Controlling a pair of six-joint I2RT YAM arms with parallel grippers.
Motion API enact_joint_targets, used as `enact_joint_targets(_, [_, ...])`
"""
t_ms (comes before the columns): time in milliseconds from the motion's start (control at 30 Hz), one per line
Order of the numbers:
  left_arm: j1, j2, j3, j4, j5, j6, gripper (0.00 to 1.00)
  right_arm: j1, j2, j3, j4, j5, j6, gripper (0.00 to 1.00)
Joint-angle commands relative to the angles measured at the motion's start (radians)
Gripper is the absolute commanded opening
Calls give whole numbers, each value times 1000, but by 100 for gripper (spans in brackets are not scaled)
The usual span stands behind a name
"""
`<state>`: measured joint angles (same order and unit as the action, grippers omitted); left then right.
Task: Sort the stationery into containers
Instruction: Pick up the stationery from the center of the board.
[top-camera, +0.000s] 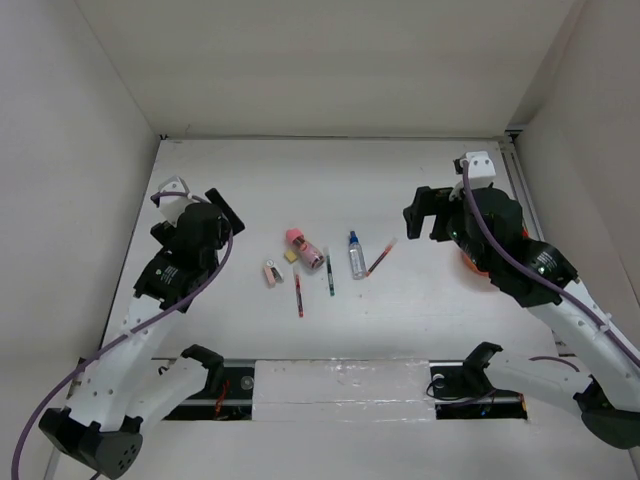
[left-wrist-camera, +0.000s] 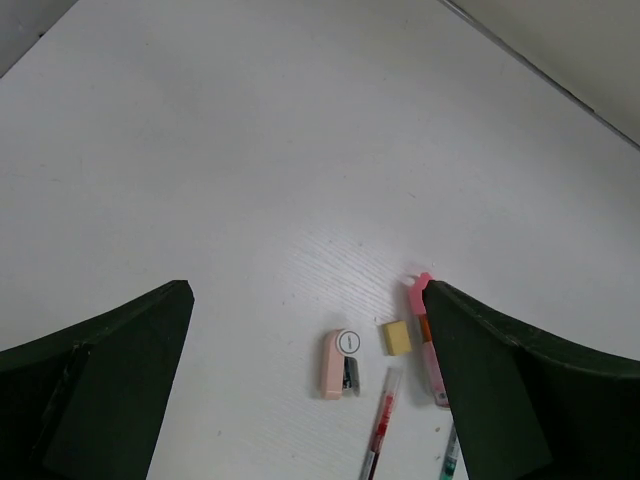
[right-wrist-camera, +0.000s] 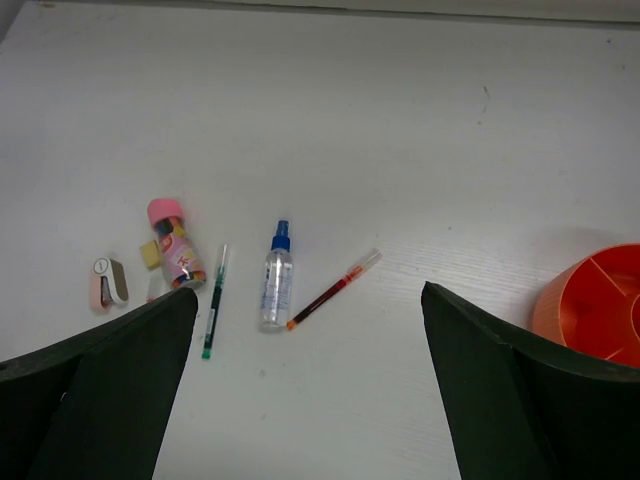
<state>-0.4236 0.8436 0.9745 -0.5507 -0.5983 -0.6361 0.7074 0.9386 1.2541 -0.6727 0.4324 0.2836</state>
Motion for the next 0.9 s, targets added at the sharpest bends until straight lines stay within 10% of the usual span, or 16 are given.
enact_joint_targets(0, [6,-1,0,21,-9,10,100,-13,2,44,31,-4,-6,100])
enact_joint_targets(233, [-9,187,87,-47,89,-62,100,-13,22,13,50,-43,3,100])
enact_joint_targets(467, [-389,581,392,-221,-116,-340,100,-13,32,4,50,-66,25,100])
enact_joint_targets(867, [-400,853,438,-227,-86,-590,100,-13,-47,-48,41,-104,25,100])
